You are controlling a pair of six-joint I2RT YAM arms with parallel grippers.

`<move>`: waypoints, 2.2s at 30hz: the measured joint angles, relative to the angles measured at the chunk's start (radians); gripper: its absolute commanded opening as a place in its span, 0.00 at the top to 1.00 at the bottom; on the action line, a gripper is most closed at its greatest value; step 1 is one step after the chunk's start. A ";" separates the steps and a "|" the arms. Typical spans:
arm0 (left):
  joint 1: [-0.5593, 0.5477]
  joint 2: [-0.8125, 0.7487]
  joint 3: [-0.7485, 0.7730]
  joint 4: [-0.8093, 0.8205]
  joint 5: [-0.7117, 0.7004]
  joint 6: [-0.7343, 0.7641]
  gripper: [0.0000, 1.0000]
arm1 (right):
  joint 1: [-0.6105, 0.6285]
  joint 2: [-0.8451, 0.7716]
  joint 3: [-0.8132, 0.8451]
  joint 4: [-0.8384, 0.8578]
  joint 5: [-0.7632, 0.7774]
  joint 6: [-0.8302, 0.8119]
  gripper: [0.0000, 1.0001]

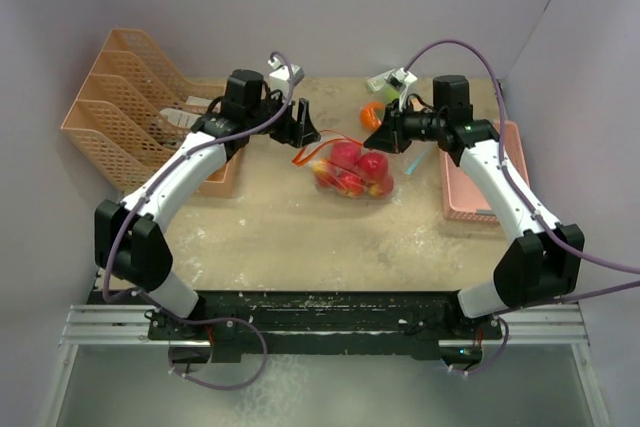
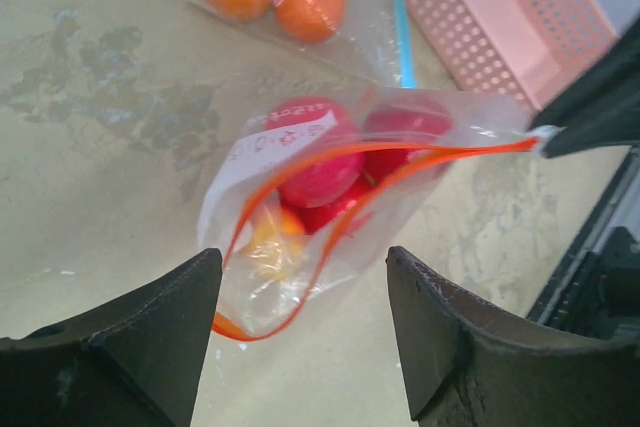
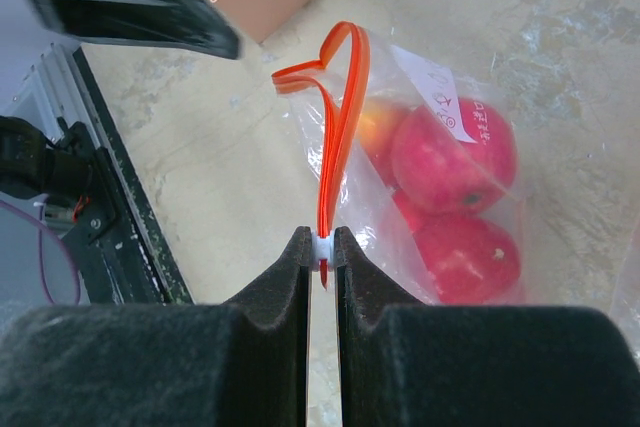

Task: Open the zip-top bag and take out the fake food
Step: Open the zipper of the food storage bag at the center of the board.

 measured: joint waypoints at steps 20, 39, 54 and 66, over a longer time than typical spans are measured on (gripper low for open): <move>-0.002 0.263 0.154 -0.038 0.008 0.093 0.81 | 0.000 -0.043 -0.018 0.006 -0.030 0.010 1.00; -0.003 0.126 0.188 -0.165 -0.083 0.076 1.00 | 0.010 0.032 0.095 0.025 0.000 0.083 1.00; -0.037 -0.155 0.076 -0.227 -0.239 0.020 1.00 | 0.217 0.389 0.425 0.036 0.114 0.174 0.58; -0.117 -0.112 -0.039 -0.164 -0.263 -0.112 1.00 | 0.168 0.169 0.190 0.055 0.355 0.245 0.92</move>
